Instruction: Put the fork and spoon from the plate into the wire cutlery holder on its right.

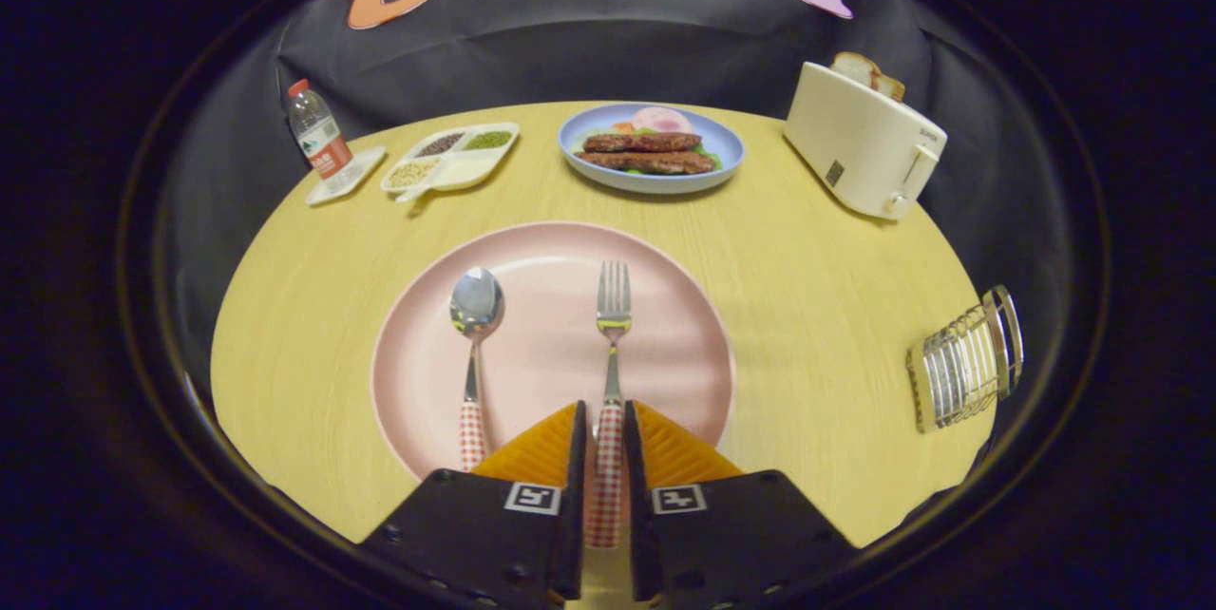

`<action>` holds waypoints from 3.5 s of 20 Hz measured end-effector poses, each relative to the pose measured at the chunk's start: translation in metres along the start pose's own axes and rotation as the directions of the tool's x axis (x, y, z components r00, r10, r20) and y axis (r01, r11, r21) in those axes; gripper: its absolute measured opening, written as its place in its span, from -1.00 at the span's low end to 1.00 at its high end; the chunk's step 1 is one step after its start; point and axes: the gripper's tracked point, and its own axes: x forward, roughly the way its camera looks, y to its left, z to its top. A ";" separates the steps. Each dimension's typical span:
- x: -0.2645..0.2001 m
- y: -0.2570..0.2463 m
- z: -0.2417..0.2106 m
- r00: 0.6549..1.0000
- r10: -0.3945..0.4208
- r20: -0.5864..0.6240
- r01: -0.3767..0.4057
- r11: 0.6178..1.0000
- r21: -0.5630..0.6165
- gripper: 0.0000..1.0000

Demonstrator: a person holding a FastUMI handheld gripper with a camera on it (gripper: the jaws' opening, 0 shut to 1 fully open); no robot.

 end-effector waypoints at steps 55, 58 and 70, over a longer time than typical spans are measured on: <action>-0.150 -0.295 0.009 0.704 -0.049 -0.709 0.025 0.999 -0.044 -0.90; -0.142 -0.293 0.009 0.684 -0.051 -0.728 0.026 0.999 -0.045 -0.90; -0.131 -0.286 0.020 0.773 -0.038 -0.634 0.043 0.999 -0.008 -0.66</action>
